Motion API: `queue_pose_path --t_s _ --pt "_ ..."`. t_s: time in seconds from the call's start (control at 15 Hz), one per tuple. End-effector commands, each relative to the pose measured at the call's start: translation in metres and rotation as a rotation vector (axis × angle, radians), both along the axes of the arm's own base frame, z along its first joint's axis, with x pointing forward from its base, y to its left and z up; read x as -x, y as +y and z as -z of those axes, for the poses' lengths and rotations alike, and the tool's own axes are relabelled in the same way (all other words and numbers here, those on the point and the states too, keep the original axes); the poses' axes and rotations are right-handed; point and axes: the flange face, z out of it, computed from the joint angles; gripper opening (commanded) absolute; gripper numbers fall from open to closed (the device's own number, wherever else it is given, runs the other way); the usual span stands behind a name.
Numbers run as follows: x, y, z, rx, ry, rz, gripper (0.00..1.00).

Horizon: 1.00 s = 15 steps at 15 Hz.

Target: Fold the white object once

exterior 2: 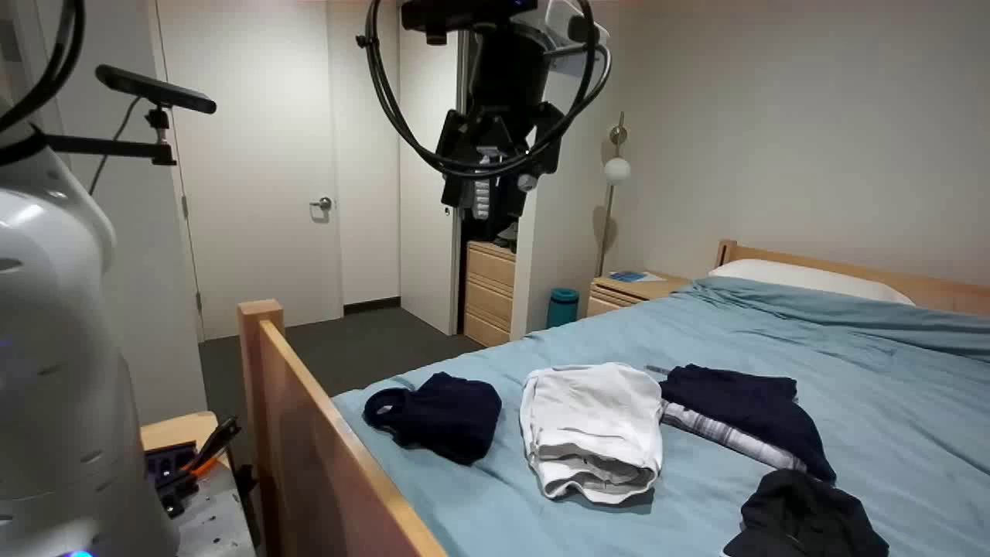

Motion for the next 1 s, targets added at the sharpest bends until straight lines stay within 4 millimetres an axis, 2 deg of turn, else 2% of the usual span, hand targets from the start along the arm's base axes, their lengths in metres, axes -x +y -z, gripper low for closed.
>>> queue_pose_path --t_s 0.0,0.13,0.33,0.53,0.67,0.93 --pt "0.000 0.000 -0.001 0.000 0.001 0.000 1.00" --pt "-0.003 -0.003 0.002 -0.025 -0.007 0.020 1.00" --pt "-0.008 -0.019 0.020 -0.089 -0.020 0.217 1.00" --pt "-0.019 -0.042 0.059 -0.096 -0.039 0.381 1.00" --pt "-0.034 -0.057 0.090 -0.065 -0.062 0.487 1.00" --pt "-0.076 -0.078 0.140 0.010 -0.082 0.690 1.00"
